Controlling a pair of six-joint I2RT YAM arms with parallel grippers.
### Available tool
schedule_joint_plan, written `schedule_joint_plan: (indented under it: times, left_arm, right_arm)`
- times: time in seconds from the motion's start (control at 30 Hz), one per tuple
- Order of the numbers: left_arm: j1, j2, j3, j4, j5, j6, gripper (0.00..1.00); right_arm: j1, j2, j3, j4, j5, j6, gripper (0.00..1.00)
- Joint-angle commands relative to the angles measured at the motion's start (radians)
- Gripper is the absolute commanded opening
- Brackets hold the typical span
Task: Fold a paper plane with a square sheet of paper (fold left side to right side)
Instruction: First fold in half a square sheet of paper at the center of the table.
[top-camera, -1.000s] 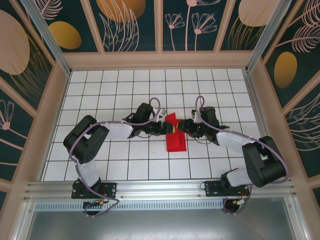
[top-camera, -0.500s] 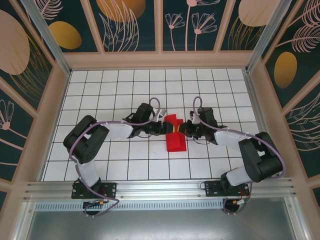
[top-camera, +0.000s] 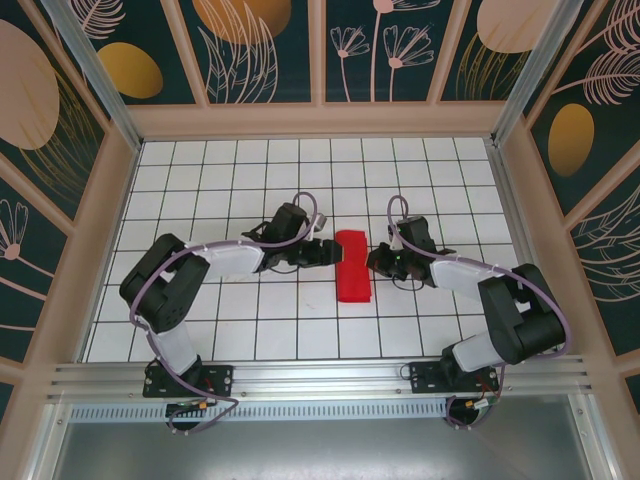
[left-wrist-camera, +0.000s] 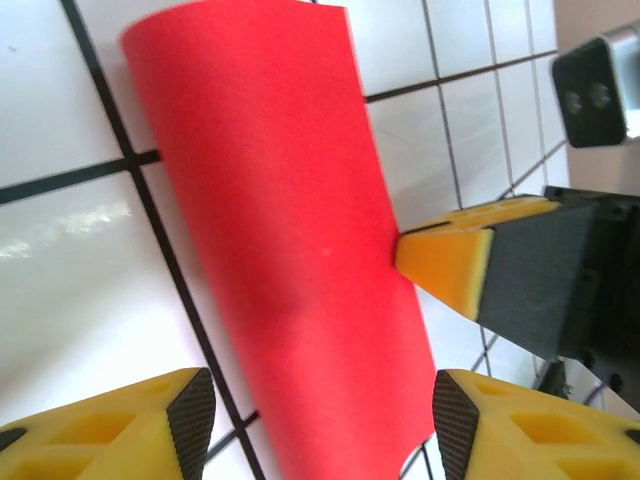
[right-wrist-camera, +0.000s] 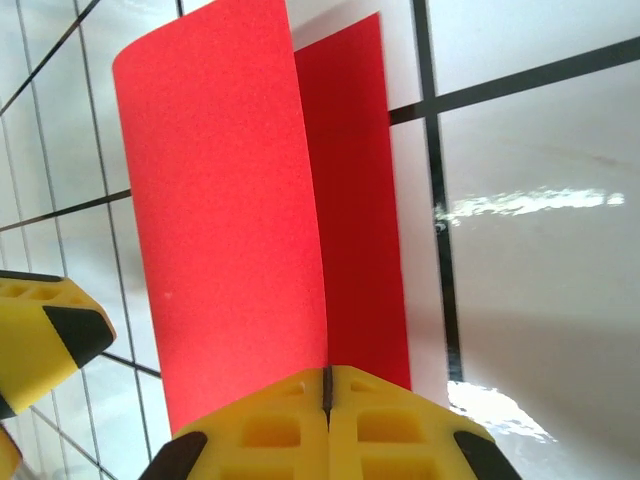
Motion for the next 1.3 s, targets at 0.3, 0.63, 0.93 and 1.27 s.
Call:
schedule_joint_plan:
  times: [0.3,0.63,0.93,1.27]
  left_arm:
    - [-0.038,0.119,0.116,-0.095,-0.076,0.019,0.59]
    - [-0.049,0.159,0.147,-0.113,-0.074,0.028,0.53]
    - [-0.053,0.178,0.165,-0.15,-0.112,0.043,0.48]
    - [-0.054,0.186,0.167,-0.179,-0.155,0.055,0.42]
  right_arm:
    - [-0.004,0.041,0.022,-0.017,0.023,-0.028,0.0]
    - [0.005,0.079,0.025,0.0,0.003,-0.031,0.0]
    - [0.007,0.097,0.031,0.008,0.001,-0.035,0.02]
    - [0.0,0.013,0.043,-0.06,0.061,-0.055,0.26]
